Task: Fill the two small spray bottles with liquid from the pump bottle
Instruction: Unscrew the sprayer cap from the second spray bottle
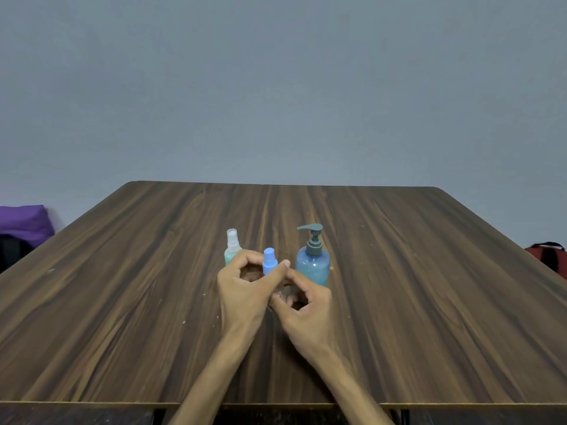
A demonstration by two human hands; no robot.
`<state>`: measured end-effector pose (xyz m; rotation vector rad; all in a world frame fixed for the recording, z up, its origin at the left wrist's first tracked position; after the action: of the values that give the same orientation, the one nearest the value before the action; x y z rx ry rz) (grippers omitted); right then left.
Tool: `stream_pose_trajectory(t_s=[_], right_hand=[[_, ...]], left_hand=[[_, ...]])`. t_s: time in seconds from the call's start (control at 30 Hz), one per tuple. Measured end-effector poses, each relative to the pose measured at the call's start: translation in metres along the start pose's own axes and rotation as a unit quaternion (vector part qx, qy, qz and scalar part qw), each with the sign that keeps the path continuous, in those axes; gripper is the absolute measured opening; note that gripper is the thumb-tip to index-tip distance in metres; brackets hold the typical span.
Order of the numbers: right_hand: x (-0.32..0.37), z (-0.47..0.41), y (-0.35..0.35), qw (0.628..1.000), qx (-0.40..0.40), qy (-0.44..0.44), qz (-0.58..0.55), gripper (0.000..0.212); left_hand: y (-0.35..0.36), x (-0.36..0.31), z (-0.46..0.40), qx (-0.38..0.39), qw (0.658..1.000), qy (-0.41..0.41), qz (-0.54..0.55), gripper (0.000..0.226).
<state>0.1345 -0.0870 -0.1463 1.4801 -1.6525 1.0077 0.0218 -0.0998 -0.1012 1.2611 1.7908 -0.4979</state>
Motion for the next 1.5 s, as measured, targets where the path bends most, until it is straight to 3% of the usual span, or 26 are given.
stream_pose_trajectory(t_s=[0.1, 0.27, 0.33, 0.4, 0.47, 0.67, 0.8, 0.93, 1.07, 1.2, 1.3, 1.5], right_hand=[[-0.003, 0.001, 0.005, 0.999, -0.002, -0.020, 0.033, 0.020], [-0.004, 0.000, 0.007, 0.998, -0.025, -0.018, 0.049, 0.026], [-0.005, -0.001, 0.006, 0.998, -0.048, -0.015, 0.045, 0.031], [-0.005, 0.000, 0.006, 0.997, -0.057, -0.017, 0.050, 0.033], [-0.007, 0.001, 0.006, 0.997, -0.060, -0.015, 0.052, 0.032], [-0.012, 0.002, 0.007, 0.991, -0.097, -0.046, 0.081, 0.033], [-0.013, 0.004, 0.006, 0.989, -0.103, -0.056, 0.094, 0.035], [-0.014, 0.006, 0.005, 0.987, -0.105, -0.056, 0.104, 0.037], [-0.013, 0.007, 0.004, 0.986, -0.106, -0.056, 0.116, 0.034], [-0.015, 0.007, 0.004, 0.986, -0.104, -0.043, 0.122, 0.032], [-0.015, 0.007, 0.003, 0.985, -0.114, -0.034, 0.121, 0.031], [-0.013, 0.007, 0.001, 0.983, -0.139, -0.026, 0.116, 0.031]], left_hand=[[0.001, 0.004, -0.005, 0.004, 0.999, -0.033, -0.016, 0.040], [0.002, -0.004, -0.003, 0.099, 0.992, -0.072, 0.026, 0.009], [-0.002, -0.006, 0.001, 0.109, 0.991, -0.062, 0.043, 0.017], [-0.006, -0.005, 0.003, 0.087, 0.994, -0.046, 0.043, 0.021], [-0.008, -0.004, 0.004, 0.055, 0.997, -0.036, 0.041, 0.007], [-0.008, -0.001, 0.002, -0.013, 1.000, -0.008, 0.025, 0.022], [-0.007, -0.003, 0.004, -0.068, 0.996, 0.012, 0.057, 0.031], [-0.007, -0.006, 0.001, -0.084, 0.991, 0.033, 0.096, 0.019], [-0.020, -0.001, -0.008, -0.103, 0.983, 0.011, 0.149, 0.024], [-0.038, 0.006, -0.015, -0.106, 0.977, -0.008, 0.182, 0.017], [-0.053, 0.015, -0.017, -0.108, 0.983, -0.010, 0.151, 0.024], [-0.077, 0.026, -0.008, -0.017, 0.998, 0.041, 0.048, 0.028]])
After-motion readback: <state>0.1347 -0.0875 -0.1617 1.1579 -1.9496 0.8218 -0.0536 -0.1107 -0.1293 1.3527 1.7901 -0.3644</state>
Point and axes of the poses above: each hand's wrist, its own z-axis away from the middle knuckle, its own y-axis out of the palm, x = y × z, the point moved 1 cm from there along -z, towards the middle knuckle, and after that the axes turned 11 degrees about y, right-handed, at the moved point
